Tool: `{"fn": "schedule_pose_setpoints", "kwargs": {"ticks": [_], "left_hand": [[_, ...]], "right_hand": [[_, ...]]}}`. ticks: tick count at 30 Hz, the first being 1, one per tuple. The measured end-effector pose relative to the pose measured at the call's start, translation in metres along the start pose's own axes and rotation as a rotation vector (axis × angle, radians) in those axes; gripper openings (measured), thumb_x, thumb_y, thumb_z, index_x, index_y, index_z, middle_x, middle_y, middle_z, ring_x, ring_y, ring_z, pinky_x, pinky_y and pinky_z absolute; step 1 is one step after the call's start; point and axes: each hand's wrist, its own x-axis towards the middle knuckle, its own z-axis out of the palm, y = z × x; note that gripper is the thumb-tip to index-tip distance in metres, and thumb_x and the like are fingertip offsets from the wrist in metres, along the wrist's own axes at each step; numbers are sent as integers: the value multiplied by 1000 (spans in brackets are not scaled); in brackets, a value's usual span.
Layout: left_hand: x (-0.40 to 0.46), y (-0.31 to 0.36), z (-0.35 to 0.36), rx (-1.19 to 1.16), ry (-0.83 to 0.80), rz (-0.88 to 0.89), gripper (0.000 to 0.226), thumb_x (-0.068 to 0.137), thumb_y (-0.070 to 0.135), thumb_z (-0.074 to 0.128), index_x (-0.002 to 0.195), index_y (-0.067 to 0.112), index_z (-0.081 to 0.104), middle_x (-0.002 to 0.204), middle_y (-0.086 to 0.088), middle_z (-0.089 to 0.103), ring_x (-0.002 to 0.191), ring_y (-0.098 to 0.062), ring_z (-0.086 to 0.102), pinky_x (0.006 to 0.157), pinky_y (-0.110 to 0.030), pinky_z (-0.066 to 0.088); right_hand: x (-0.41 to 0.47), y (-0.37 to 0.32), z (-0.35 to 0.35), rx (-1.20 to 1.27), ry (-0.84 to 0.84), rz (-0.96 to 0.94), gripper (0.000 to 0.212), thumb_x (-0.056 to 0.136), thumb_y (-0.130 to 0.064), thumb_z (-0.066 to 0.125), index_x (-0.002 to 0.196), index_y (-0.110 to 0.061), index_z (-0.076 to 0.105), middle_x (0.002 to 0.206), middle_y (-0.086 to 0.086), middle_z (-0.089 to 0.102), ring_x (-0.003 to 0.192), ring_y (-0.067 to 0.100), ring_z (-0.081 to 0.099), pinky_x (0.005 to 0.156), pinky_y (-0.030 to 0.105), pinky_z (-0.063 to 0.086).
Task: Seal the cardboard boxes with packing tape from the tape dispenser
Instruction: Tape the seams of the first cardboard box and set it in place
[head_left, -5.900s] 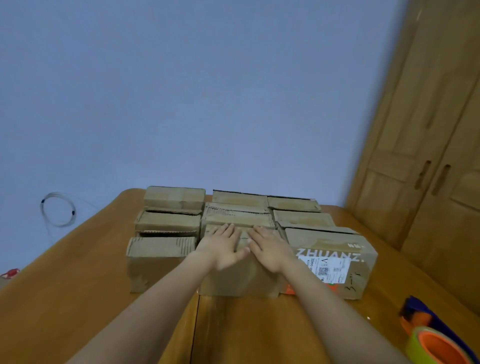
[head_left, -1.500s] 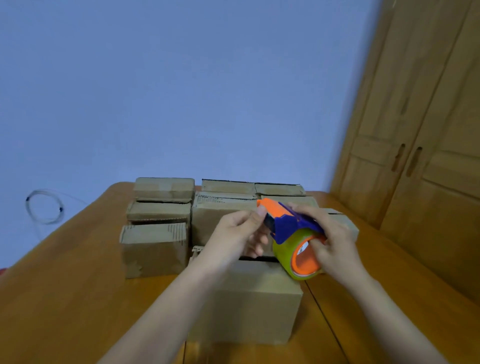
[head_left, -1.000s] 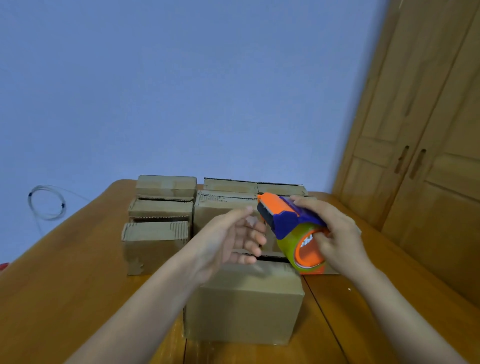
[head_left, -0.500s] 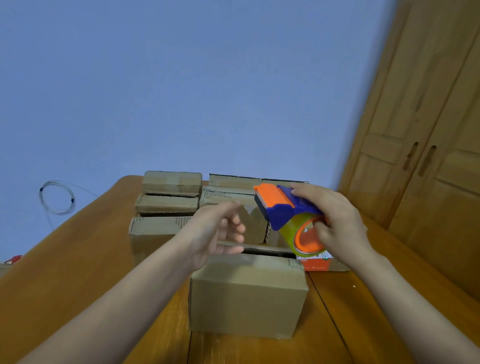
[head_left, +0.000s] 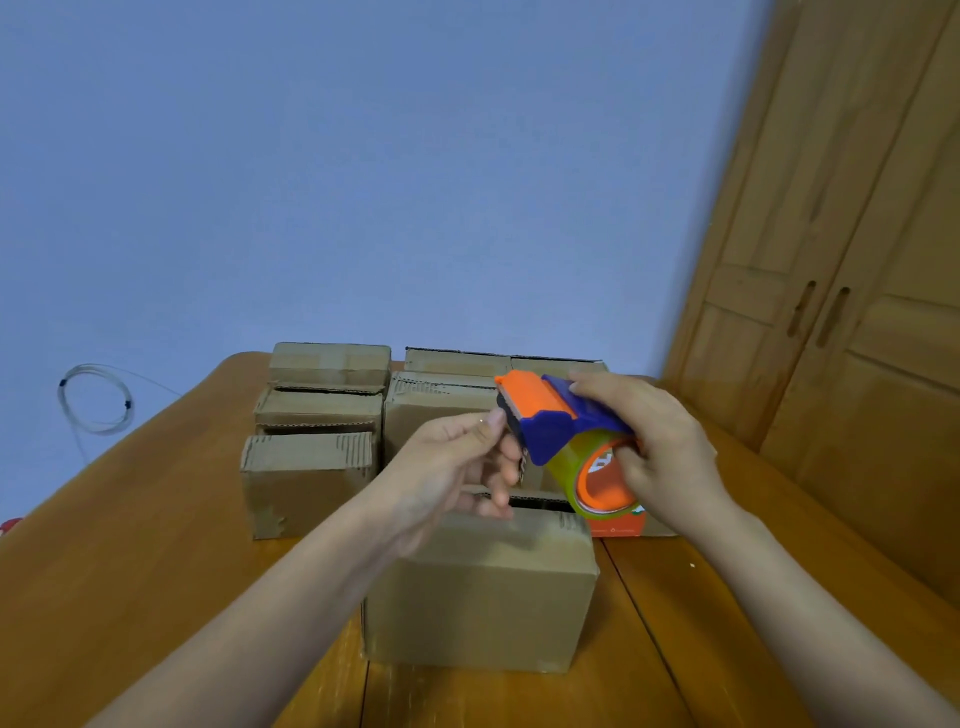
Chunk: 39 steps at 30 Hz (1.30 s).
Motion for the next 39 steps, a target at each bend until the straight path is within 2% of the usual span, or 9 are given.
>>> {"fn": "schedule_pose_setpoints", "kwargs": {"ticks": [3, 6, 9, 13, 19, 27, 29, 34, 39], "left_hand": [[-1, 0, -3, 50, 0, -9, 33, 86, 37, 50, 76, 7, 59, 60, -4, 57, 48, -14, 49, 56, -30, 54], [0, 2, -8, 86, 38, -41, 33, 93, 32, 47, 74, 7, 58, 58, -4, 56, 47, -14, 48, 56, -30, 53], [3, 6, -14, 176, 93, -93, 37, 100, 24, 43, 71, 8, 58, 57, -3, 55, 47, -14, 48, 58, -29, 53], [4, 8, -19, 301, 110, -146, 36, 99, 22, 46, 68, 10, 60, 55, -2, 55, 47, -13, 48, 58, -28, 48], [2, 6, -24, 323, 76, -211, 35, 98, 21, 48, 68, 9, 59, 55, -3, 53, 46, -15, 47, 50, -24, 45], [-16, 5, -74, 333, 135, -281, 33, 93, 22, 51, 64, 7, 56, 54, -6, 51, 45, -17, 48, 48, -25, 46], [-20, 4, -91, 334, 184, -281, 33, 94, 20, 50, 64, 6, 56, 53, -6, 50, 44, -17, 48, 47, -25, 47], [-26, -4, -120, 344, 229, -297, 34, 94, 19, 50, 63, 6, 55, 54, -8, 49, 47, -19, 49, 50, -27, 46], [-29, -14, -120, 306, 221, -309, 30, 90, 21, 53, 65, 5, 56, 58, -10, 53, 52, -22, 54, 58, -32, 49]], "right_hand": [[1, 3, -5, -69, -28, -74, 57, 73, -11, 37, 125, -28, 48, 127, 0, 62, 114, 16, 52, 90, 35, 44], [7, 8, -8, -176, -118, -146, 57, 82, -7, 37, 133, -31, 44, 129, 2, 59, 111, 25, 55, 86, 39, 47], [9, 11, -9, -176, -237, -149, 74, 80, 4, 50, 139, -38, 35, 127, 5, 56, 105, 30, 54, 77, 46, 51], [6, 15, -9, -220, -327, -180, 97, 75, 11, 68, 142, -44, 25, 124, 8, 56, 102, 30, 54, 70, 40, 52], [-5, 17, -14, -294, -316, -246, 95, 70, 7, 77, 142, -36, 33, 123, 11, 56, 103, 32, 56, 69, 36, 50], [-41, 49, -40, -340, -379, -136, 92, 66, -10, 85, 140, -36, 36, 122, 12, 58, 107, 30, 57, 70, 32, 52], [-51, 59, -48, -356, -399, -86, 95, 64, -9, 86, 140, -38, 36, 121, 13, 59, 107, 30, 57, 67, 28, 49], [-70, 80, -61, -362, -406, -4, 105, 62, 9, 81, 142, -39, 34, 123, 13, 58, 107, 24, 48, 67, 35, 52], [-77, 87, -58, -341, -450, 16, 106, 62, 6, 83, 143, -39, 31, 125, 12, 57, 108, 18, 40, 67, 30, 49]]}}
